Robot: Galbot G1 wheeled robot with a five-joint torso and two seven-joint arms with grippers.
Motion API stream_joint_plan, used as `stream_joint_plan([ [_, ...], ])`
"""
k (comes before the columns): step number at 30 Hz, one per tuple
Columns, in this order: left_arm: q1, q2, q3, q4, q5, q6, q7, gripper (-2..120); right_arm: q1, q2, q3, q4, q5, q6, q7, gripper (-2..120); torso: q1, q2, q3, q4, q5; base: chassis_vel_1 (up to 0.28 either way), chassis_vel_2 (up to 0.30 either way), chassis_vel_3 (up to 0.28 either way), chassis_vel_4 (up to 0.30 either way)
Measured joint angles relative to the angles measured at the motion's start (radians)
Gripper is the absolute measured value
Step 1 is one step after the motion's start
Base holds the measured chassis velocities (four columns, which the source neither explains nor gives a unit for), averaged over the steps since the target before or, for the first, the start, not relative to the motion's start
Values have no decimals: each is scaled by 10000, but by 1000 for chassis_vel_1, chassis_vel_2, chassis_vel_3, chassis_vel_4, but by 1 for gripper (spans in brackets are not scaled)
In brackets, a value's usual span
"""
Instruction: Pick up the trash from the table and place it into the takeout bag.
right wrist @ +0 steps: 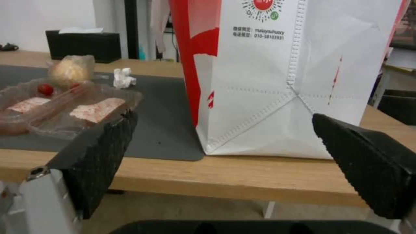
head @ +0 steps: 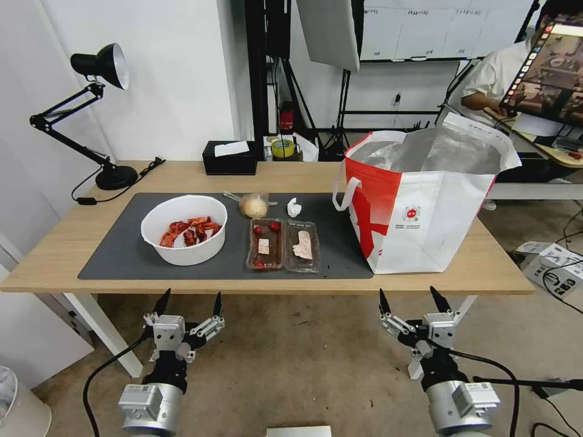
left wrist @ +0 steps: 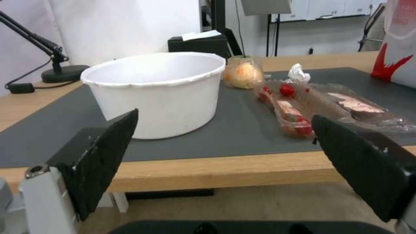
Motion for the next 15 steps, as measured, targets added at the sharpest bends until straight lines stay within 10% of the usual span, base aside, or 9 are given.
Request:
stream_joint_plan([
  [15,0,0,0,0,0,0,0,100,-1,0,0,0,0,0,0,100,0,0,0,0,0,0,0,0,0],
])
